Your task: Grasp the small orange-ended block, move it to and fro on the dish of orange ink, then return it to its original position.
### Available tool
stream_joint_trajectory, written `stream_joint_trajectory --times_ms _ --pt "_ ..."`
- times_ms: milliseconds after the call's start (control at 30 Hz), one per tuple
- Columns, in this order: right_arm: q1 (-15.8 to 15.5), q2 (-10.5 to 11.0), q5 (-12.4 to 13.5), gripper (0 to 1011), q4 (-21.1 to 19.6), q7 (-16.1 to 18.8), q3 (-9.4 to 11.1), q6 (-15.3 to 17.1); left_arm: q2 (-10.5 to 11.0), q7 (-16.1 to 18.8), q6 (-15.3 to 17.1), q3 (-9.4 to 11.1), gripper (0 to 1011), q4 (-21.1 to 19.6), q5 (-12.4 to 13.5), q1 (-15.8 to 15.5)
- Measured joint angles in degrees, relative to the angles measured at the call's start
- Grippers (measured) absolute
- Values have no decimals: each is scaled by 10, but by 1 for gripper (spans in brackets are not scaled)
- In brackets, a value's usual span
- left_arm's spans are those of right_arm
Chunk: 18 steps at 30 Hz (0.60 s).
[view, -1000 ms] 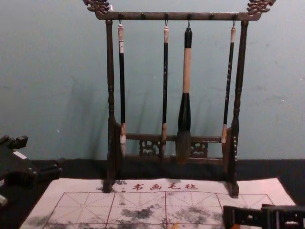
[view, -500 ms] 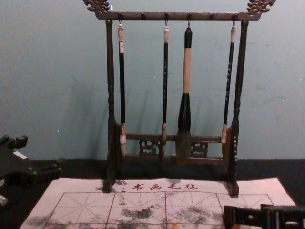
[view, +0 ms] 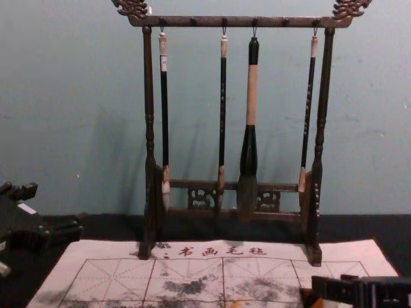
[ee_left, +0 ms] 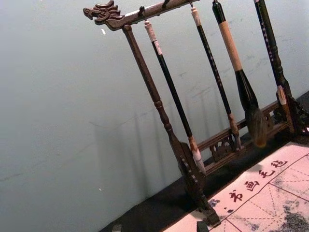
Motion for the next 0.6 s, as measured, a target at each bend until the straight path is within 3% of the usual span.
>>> stream_joint_trajectory --times_ms 333,600 --pt "0 0 0 222 0 0 0 0 0 0 0 0 1001 0 0 0" --pt "0 0 0 137 0 0 0 -1 0 0 0 0 1001 0 0 0"
